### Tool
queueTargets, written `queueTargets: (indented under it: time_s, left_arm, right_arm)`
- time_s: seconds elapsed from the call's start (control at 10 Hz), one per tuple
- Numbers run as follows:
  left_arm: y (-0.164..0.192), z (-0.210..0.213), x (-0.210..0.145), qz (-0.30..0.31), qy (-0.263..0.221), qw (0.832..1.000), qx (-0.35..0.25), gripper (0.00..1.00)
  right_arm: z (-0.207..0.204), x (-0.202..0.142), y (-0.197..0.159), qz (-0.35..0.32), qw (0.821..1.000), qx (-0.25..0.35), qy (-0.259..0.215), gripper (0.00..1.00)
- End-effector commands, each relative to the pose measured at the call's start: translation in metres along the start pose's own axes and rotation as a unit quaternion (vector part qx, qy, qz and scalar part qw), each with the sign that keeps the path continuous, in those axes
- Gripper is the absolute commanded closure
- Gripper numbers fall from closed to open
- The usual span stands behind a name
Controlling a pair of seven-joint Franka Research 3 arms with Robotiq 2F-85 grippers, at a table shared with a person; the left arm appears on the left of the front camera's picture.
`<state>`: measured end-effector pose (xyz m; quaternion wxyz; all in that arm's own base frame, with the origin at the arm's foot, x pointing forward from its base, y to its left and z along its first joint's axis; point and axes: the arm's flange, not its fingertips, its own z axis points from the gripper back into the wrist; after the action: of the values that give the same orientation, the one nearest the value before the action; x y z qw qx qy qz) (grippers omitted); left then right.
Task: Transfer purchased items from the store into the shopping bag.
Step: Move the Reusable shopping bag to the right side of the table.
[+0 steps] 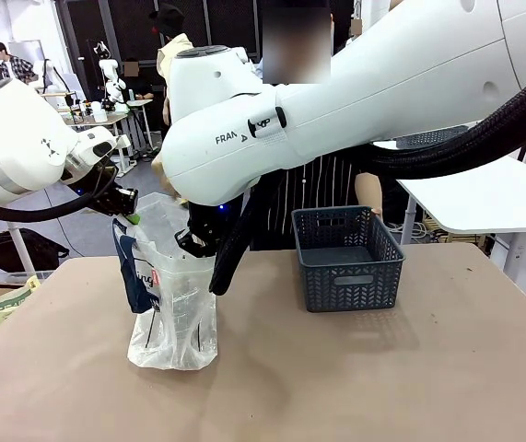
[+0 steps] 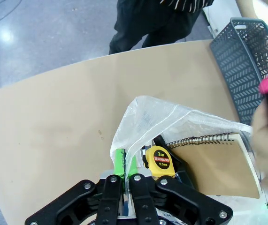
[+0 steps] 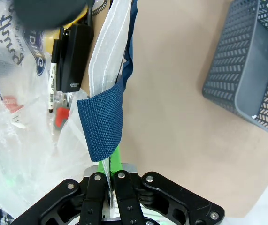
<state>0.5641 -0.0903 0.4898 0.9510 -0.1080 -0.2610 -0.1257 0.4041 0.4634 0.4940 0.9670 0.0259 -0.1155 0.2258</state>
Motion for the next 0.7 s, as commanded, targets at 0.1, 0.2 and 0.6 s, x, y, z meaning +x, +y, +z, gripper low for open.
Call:
queueTargets:
  time_s: [0.1, 0.2, 0.6]
  left_arm:
    - [0.0015, 0.0037, -0.0021, 0.007, -0.003, 1.000, -0.001, 1.00]
    - [0.0015, 0.0037, -0.0021, 0.007, -0.003, 1.000, -0.001, 1.00]
    - [0.0015, 0.0037, -0.0021, 0.007, -0.003, 1.000, -0.001, 1.00]
  right_arm:
    - [0.0011, 0.0001, 0.0002, 0.006, 1.000, 0.004, -0.003, 1.00]
    - [0.0011, 0.0001, 0.0002, 0.006, 1.000, 0.004, -0.003, 1.00]
    - [0.0011, 0.0001, 0.0002, 0.006, 1.000, 0.004, -0.003, 1.00]
